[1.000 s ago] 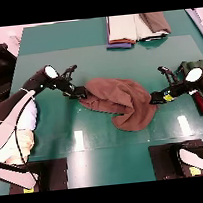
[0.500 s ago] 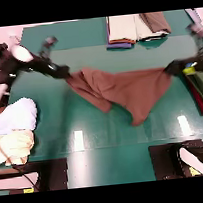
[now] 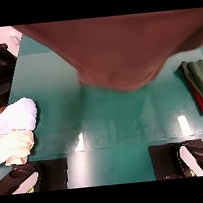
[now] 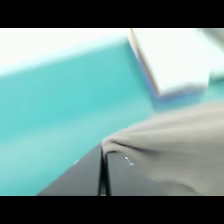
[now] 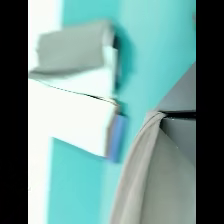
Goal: Fold the shirts.
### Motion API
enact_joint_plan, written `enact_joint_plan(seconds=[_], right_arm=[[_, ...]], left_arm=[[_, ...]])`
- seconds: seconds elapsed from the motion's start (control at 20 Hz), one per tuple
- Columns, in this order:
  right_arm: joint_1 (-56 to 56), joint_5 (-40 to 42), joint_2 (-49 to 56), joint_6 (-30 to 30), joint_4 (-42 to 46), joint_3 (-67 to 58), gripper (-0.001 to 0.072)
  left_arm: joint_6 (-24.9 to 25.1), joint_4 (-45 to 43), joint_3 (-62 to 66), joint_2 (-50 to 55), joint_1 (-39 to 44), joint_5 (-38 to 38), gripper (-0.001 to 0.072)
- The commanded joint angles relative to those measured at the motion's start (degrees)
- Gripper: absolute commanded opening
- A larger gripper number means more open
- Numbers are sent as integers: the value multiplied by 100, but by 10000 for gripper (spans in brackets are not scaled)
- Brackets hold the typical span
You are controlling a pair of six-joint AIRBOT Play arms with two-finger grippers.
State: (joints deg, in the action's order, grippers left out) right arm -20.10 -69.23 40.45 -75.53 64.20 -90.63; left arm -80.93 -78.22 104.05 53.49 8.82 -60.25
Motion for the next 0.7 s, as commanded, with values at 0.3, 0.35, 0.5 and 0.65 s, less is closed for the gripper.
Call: enact_joint_plan(seconds=[0.3, 0.35, 0.5, 0.65], right_arm=[[-568, -756, 868, -9, -9, -2623, 14], [-568, -859, 1069, -31, -33, -2765, 14], [-518, -1139, 1655, -142, -160, -2516, 14], [-35, -1156, 2304, -140, -52, -1672, 14]], left_arm=[[-129, -118, 765, -955, -15, -7, 20], [-129, -125, 669, -844, -15, -66, 20], [-129, -127, 166, -214, -15, -352, 20], [-129, -105, -503, 719, -15, -535, 20]])
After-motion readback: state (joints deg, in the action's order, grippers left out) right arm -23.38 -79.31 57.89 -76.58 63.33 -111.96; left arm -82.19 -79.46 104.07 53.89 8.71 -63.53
